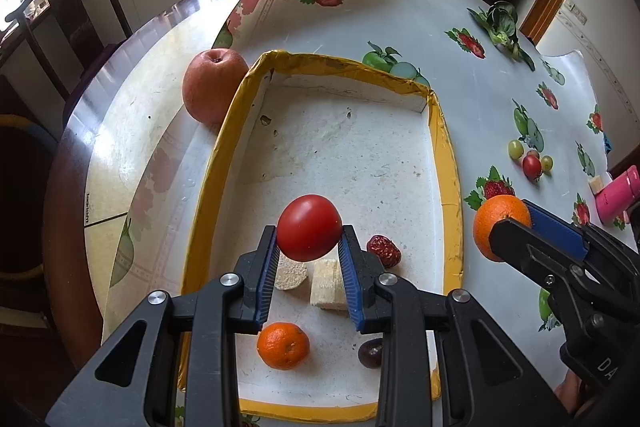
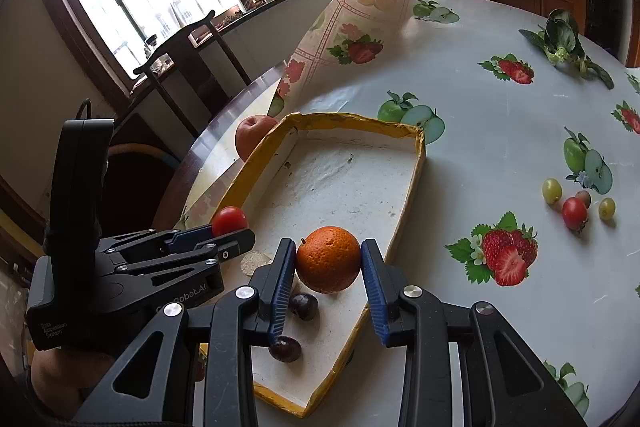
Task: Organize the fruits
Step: 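Carry the tomato and mandarin into the tray and open both tools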
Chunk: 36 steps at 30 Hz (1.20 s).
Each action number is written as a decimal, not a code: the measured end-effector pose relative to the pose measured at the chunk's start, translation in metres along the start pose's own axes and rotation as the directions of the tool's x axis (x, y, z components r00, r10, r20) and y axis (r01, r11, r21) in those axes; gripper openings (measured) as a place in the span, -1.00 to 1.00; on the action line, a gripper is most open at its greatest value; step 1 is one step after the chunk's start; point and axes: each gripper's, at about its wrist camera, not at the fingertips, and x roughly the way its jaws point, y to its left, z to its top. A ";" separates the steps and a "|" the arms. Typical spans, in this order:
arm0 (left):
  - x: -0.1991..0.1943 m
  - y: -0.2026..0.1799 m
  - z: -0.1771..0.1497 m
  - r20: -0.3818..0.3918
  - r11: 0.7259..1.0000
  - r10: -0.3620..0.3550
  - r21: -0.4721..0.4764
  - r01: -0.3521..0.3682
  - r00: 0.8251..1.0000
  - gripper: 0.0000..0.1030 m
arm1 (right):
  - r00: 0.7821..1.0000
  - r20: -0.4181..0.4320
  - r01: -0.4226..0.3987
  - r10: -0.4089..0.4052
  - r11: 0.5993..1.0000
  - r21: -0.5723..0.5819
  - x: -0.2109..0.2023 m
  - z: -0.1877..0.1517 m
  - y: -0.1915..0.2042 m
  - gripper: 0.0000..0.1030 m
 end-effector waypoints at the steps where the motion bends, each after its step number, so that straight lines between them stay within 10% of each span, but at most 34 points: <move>1: 0.001 0.000 0.000 -0.002 1.000 0.000 -0.002 0.000 1.000 -0.47 | 1.000 -0.002 -0.001 0.001 1.000 -0.003 0.002 0.001 0.000 -0.34; 19: 0.027 0.003 0.040 -0.010 1.000 0.029 0.010 -0.029 1.000 -0.47 | 1.000 -0.016 -0.005 0.004 0.998 -0.066 0.045 0.066 -0.002 -0.33; 36: 0.071 0.007 0.015 -0.134 0.999 0.050 -0.014 -0.052 0.990 -0.45 | 0.978 -0.203 0.018 -0.042 0.993 -0.121 0.117 0.022 -0.006 -0.30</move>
